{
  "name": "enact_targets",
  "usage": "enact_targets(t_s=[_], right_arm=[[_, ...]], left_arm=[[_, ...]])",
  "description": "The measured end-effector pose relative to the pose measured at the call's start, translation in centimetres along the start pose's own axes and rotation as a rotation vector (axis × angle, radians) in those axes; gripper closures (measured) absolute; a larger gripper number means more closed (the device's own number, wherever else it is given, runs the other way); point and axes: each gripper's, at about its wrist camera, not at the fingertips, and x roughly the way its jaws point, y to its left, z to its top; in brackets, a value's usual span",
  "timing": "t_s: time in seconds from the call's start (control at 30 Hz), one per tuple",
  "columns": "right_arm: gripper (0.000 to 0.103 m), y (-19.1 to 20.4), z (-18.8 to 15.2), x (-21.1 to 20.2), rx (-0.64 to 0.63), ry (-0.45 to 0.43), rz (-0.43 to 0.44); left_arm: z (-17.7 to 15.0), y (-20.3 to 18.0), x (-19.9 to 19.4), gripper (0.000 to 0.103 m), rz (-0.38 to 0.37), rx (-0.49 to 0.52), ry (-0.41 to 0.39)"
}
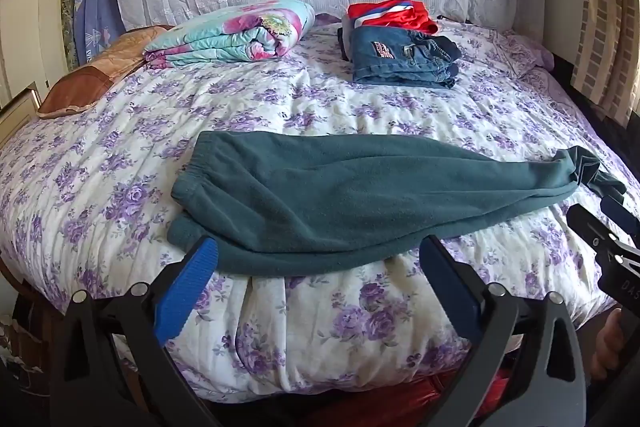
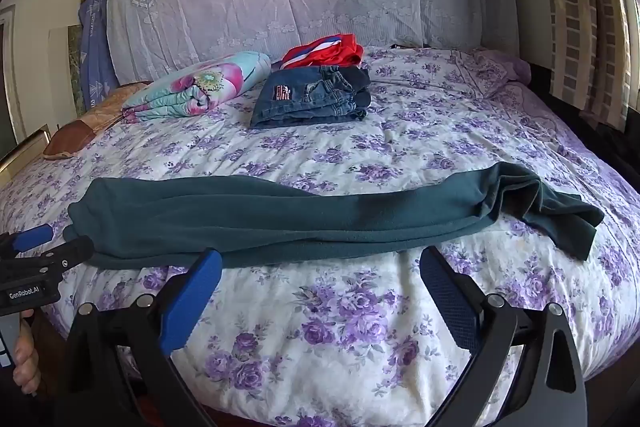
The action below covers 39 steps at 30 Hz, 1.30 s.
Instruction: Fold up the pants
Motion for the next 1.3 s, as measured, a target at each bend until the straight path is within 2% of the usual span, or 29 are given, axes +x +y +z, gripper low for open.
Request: enact_targets(t_s=[1.3], right_arm=[[0.003, -0.11, -0.04, 0.14, 0.004, 0.005, -0.001]], left_arm=[[-0.51, 0.65, 0.67, 0.005, 0.006, -0.001, 0.03]])
